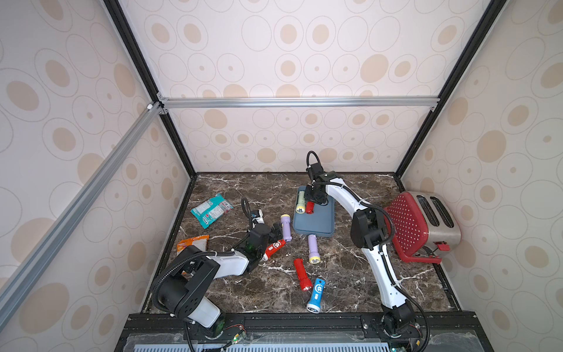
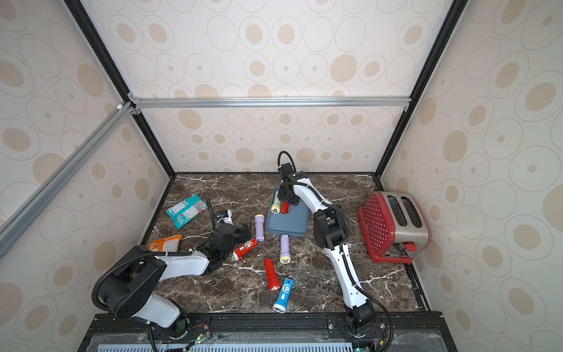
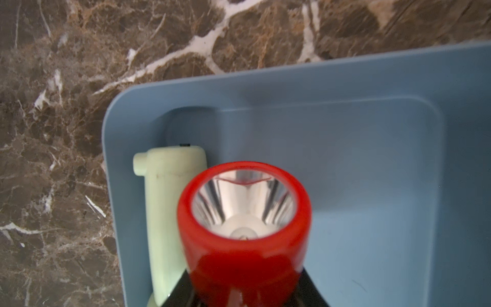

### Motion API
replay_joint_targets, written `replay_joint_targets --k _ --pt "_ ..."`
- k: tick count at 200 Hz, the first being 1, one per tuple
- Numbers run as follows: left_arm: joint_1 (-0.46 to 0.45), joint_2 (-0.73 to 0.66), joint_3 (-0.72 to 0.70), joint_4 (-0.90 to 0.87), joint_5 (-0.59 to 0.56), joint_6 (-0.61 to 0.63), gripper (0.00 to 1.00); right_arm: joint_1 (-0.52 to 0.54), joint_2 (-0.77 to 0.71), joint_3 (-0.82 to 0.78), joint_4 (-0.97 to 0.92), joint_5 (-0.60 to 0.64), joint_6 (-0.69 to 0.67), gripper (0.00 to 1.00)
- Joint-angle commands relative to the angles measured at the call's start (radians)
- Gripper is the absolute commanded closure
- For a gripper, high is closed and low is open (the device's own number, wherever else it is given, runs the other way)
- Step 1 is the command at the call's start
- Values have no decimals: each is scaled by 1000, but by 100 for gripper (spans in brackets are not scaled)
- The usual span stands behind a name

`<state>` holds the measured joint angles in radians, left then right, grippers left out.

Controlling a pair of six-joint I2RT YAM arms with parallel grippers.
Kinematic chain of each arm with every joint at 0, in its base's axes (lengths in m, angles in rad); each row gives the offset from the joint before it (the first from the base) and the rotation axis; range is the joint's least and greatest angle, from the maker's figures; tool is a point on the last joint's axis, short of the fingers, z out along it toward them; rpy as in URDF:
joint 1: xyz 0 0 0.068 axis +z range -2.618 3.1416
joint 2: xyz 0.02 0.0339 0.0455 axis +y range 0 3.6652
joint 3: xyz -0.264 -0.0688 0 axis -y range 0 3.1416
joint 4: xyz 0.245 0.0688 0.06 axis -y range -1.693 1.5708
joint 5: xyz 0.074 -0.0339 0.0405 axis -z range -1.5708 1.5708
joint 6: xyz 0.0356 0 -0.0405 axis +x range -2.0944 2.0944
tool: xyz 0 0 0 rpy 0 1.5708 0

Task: Put the flashlights into the storage boxes
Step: Place the flashlight at the storage box.

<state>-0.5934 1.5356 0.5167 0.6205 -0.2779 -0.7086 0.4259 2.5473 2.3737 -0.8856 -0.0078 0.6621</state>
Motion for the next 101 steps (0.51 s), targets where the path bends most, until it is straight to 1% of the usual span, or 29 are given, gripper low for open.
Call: replay_joint_targets --k 1,14,27,35,63,84,101 --pt "8 9 40 -21 -5 13 7 -6 10 32 -1 -15 27 62" --pt "9 6 40 -19 -4 13 6 -9 7 32 -3 -17 30 58" --pt "10 6 39 -19 -5 13 7 -10 1 32 -6 -17 29 49" --pt "9 6 41 -20 -3 13 7 -10 -3 32 -6 -18 27 46" --pt "9 6 48 -31 -3 20 6 -10 -14 32 -20 -33 16 42" --pt "10 11 48 -30 -6 20 7 -10 -34 24 -46 -38 9 42" --pt "9 16 50 -30 0 17 7 -12 -67 -20 -45 -62 1 42"
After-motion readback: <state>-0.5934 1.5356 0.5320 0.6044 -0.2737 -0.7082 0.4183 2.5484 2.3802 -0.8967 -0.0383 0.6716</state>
